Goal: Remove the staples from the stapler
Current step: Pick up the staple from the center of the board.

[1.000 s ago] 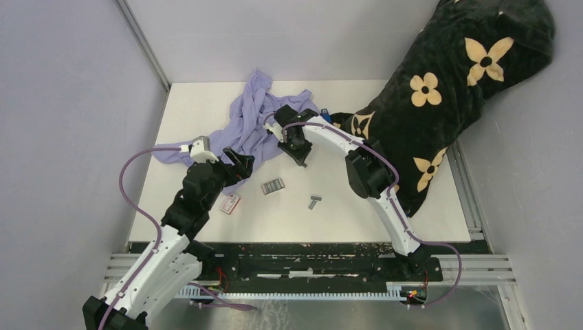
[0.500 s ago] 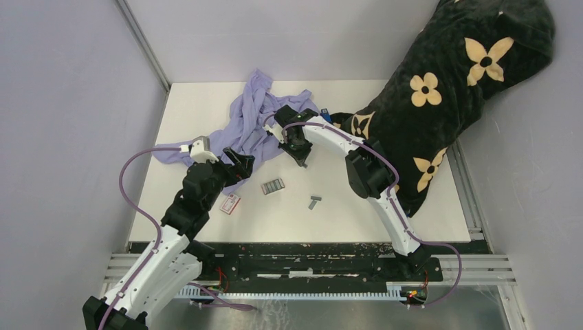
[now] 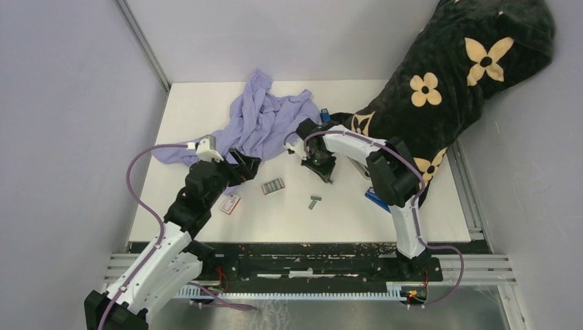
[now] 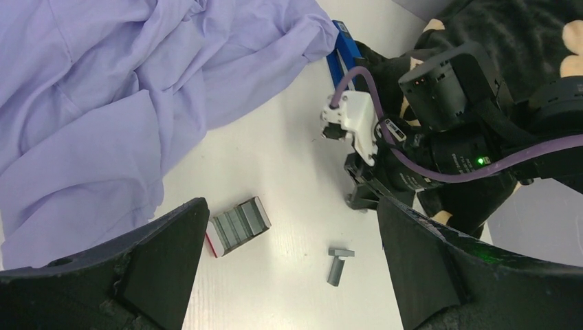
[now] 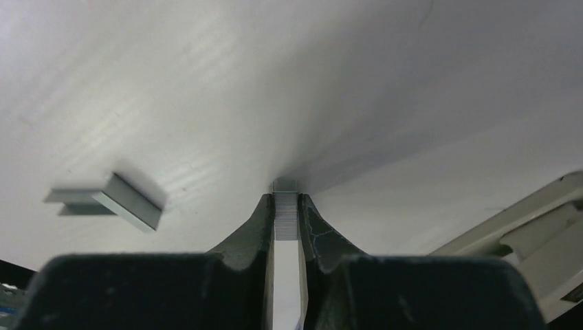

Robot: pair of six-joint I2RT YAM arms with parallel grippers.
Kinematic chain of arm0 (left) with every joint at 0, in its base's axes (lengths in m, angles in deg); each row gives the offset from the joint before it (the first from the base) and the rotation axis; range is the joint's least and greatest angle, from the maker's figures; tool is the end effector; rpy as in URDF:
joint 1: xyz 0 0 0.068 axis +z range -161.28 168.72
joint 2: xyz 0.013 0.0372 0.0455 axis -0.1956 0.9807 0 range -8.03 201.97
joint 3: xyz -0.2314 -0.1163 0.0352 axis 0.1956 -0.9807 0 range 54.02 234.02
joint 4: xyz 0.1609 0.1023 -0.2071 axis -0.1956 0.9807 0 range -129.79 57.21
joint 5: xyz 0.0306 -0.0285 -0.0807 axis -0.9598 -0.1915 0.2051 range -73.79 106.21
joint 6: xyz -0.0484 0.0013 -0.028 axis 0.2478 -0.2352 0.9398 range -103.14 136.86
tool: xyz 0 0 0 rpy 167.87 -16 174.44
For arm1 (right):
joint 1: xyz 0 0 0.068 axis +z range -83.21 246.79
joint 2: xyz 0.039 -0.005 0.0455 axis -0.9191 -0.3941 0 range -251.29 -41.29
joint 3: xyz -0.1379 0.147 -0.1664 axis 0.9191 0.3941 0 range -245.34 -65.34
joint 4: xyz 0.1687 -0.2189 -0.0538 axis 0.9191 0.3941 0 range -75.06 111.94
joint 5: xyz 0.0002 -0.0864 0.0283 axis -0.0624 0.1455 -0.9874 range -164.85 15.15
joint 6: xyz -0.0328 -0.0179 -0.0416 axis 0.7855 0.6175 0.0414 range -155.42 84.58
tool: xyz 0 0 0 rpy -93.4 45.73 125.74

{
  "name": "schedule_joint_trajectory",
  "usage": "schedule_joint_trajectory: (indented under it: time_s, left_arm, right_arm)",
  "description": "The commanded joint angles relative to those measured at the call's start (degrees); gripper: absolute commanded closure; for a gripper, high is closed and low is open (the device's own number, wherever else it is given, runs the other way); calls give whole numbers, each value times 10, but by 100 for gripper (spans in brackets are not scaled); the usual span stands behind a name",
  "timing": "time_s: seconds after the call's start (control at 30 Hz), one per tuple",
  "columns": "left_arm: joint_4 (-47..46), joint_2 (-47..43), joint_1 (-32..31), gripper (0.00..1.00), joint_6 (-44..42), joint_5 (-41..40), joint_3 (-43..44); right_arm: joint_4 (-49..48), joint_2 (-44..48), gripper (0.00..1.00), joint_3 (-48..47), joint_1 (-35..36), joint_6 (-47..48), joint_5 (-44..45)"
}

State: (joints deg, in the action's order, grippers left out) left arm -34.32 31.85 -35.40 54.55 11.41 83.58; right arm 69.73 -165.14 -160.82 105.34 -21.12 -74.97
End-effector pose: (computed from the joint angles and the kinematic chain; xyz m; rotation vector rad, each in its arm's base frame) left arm 0.1907 -0.0818 0.2559 -0.2841 1.8784 -0.6694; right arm 0.3415 0.2722 0.1374 -1.3464 2.7089 0.0410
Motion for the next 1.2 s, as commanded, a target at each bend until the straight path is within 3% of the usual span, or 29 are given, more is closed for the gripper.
schedule_joint_trajectory:
  time_s: [0.0, 0.6, 1.17]
  left_arm:
    - [-44, -3, 2, 1, 0, 15, -5]
    - [-42, -1, 1, 1, 2, 17, 0]
    - [-42, 6, 2, 1, -1, 17, 6]
  right_arm:
    - [5, 70, 84, 62, -22, 44, 12]
    - [26, 37, 72, 71, -52, 51, 2]
    - [45, -3, 71, 24, -56, 42, -12]
